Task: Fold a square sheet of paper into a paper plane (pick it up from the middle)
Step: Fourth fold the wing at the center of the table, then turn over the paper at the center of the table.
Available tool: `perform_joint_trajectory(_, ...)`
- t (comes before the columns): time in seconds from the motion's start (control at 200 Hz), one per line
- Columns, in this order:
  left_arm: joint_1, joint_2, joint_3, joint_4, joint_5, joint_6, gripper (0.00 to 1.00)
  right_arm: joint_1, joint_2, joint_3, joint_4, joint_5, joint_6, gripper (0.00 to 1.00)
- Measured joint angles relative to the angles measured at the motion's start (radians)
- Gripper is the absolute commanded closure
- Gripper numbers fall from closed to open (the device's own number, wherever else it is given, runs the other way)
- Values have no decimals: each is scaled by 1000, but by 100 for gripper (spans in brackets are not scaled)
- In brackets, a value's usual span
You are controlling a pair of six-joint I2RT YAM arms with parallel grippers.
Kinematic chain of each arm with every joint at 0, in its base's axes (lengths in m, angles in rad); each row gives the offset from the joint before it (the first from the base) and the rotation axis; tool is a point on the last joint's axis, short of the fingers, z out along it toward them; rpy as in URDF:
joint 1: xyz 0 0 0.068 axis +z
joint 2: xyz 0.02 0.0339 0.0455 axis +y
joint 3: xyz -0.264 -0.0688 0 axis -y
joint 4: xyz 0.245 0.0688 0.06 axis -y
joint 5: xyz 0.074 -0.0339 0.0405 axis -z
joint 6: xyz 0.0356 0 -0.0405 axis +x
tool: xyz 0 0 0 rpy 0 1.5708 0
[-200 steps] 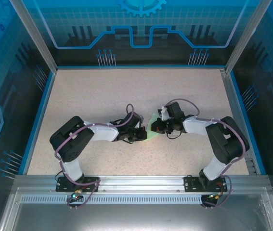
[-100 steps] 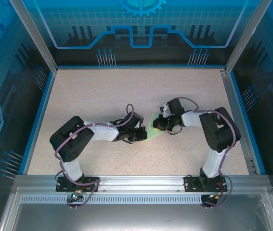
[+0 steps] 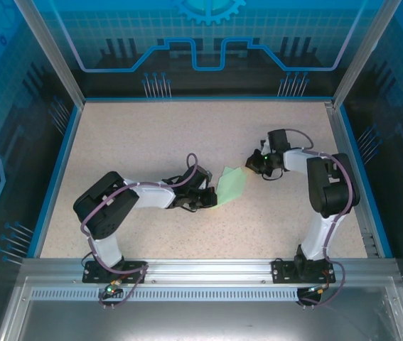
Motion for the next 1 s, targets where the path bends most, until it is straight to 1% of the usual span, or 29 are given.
perform_joint_trajectory(0.06, 0, 0, 0, 0, 0, 3, 100, -3, -18, 6, -12, 6, -2, 95)
perform_joint_trajectory(0.095, 0, -1, 2, -1, 0, 3, 100, -3, -34, 5, -23, 5, -3, 91)
perform_joint_trajectory(0.15, 0, -3, 6, -8, 0, 11, 95, -3, -71, -2, -33, 2, -7, 85)
perform_joint_trajectory(0.23, -1, -13, 13, -42, 1, 25, 91, -2, -147, -35, -34, -3, -16, 76)
perform_joint_trajectory(0.265, -1, -25, 14, -66, -1, 29, 87, -1, -185, -58, -33, -6, -19, 71)
perform_joint_trajectory(0.305, -1, -43, 17, -95, -7, 35, 79, 2, -226, -89, -31, -12, -23, 65)
perform_joint_trajectory(0.35, -2, -70, 21, -120, -22, 49, 74, 5, -266, -126, -25, -28, -17, 59)
perform_joint_trajectory(0.405, -2, -107, 24, -137, -47, 48, 69, 11, -303, -171, -19, -46, -12, 55)
perform_joint_trajectory(0.45, -2, -142, 26, -142, -73, 53, 62, 20, -317, -202, -18, -61, -2, 52)
perform_joint_trajectory(0.485, -2, -166, 26, -143, -95, 52, 59, 29, -320, -221, -19, -70, 5, 51)
perform_joint_trajectory(0.62, -2, -216, 26, -143, -173, 47, 50, 79, -318, -251, -18, -88, 31, 49)
perform_joint_trajectory(0.72, -2, -217, 25, -148, -207, 40, 46, 113, -301, -249, 5, -97, 46, 52)
perform_joint_trajectory(0.845, 0, -217, 24, -151, -224, 18, 41, 139, -234, -233, 28, -112, 65, 55)
perform_joint_trajectory(1.0, 6, -217, 17, -153, -232, 3, 38, 152, -175, -210, 40, -114, 75, 59)
